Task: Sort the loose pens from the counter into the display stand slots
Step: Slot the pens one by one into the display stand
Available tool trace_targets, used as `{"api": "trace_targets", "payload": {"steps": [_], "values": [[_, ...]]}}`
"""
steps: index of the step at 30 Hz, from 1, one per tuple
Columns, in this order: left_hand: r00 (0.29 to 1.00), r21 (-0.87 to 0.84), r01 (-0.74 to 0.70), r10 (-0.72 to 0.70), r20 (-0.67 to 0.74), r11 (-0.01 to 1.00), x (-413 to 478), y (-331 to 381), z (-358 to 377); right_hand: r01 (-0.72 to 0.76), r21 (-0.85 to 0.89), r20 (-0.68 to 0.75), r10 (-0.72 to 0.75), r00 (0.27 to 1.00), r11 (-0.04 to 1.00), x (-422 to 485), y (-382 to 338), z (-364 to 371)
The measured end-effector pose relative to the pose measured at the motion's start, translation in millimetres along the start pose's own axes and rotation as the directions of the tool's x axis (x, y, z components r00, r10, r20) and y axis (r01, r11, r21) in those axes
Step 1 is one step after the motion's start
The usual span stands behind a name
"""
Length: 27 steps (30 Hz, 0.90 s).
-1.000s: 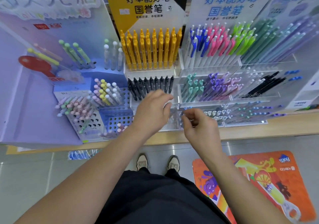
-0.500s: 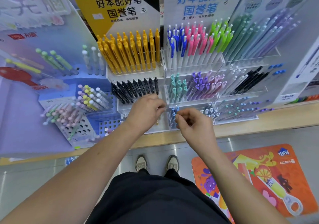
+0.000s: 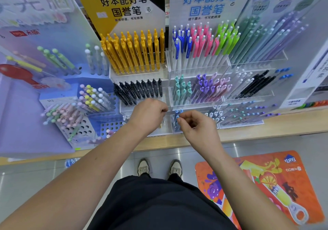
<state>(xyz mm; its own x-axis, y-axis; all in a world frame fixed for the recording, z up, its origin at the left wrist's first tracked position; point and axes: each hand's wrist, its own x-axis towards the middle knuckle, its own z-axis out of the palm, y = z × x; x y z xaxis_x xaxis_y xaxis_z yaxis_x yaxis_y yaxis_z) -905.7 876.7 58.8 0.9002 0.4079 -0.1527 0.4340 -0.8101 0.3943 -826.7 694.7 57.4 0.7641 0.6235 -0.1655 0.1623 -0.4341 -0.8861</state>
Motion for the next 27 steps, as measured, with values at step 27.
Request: {"api": "trace_targets", "payload": {"steps": [27], "values": [[0.999, -0.668, 0.001, 0.028, 0.033, 0.744, -145, 8, 7, -0.172, 0.279, -0.378, 0.273, 0.885, 0.945, -156, -20, -6]]}}
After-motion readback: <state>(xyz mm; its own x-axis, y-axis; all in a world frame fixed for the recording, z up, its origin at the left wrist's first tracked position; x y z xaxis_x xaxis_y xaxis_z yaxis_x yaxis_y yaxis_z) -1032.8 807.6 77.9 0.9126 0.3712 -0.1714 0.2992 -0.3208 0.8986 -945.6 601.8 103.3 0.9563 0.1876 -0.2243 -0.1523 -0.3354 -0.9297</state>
